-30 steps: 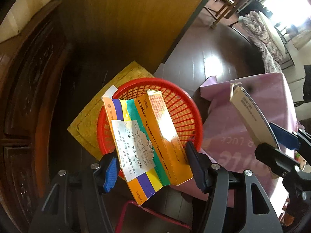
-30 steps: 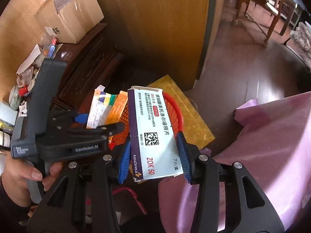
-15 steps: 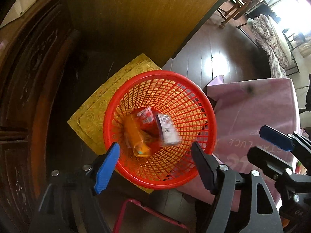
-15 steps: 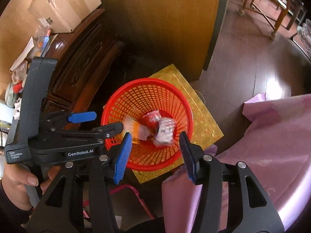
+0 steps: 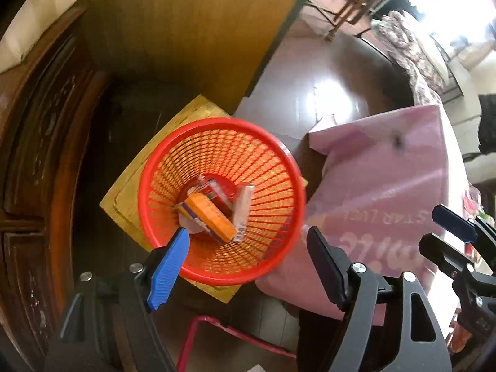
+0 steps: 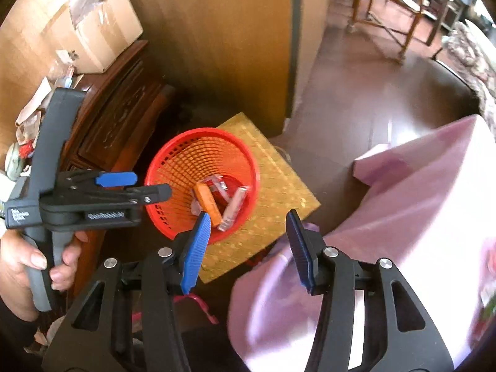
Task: Collect trash
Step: 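Move both open tools back over the remaining trash on the table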
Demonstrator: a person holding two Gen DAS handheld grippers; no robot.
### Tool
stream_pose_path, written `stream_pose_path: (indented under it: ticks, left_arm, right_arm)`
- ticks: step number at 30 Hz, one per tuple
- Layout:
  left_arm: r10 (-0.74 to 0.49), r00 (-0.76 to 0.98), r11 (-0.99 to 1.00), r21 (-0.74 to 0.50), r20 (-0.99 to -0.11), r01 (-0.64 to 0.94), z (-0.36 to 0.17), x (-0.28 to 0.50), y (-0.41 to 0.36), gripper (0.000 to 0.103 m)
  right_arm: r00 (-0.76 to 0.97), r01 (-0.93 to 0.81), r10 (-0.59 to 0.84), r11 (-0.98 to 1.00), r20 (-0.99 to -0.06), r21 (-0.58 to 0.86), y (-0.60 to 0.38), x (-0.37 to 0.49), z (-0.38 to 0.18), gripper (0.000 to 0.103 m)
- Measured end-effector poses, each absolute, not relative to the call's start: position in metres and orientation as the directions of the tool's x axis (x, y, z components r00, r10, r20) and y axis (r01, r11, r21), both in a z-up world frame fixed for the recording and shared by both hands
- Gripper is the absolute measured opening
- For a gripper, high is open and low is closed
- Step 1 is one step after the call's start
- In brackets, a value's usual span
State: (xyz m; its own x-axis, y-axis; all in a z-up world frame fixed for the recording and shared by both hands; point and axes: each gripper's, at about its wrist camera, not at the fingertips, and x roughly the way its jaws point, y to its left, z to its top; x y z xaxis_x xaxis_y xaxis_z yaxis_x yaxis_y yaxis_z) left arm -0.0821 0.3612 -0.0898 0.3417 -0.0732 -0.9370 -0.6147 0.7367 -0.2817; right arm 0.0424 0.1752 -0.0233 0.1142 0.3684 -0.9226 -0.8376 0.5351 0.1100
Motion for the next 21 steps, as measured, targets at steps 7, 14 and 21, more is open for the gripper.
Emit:
stream_pose_path:
  ticks: [7, 14, 21]
  left_arm:
    - [-0.047, 0.376, 0.819, -0.251, -0.925, -0.516, -0.05, -0.056, 0.314, 0.08]
    - [-0.055, 0.415, 0.887, -0.235, -0.908, -0.398, -0.016, -0.026, 0.258, 0.083]
    - [-0.059, 0.44, 0.923, -0.217, -0.896, -0.318, 0.005, 0.001, 0.205, 0.083]
  right_arm:
    - [0.218, -0.782, 0.382, 0.619, -0.898, 0.074, 0.101, 0.052, -0.007, 0.051]
    - [0.349, -0.673, 0.352, 0.739, -0.868, 0.03, 0.007, 0.065, 0.001, 0.058]
    - [0.408, -0.551, 0.323, 0.833, -0.854, 0.051, -0.076, 0.08, -0.002, 0.063]
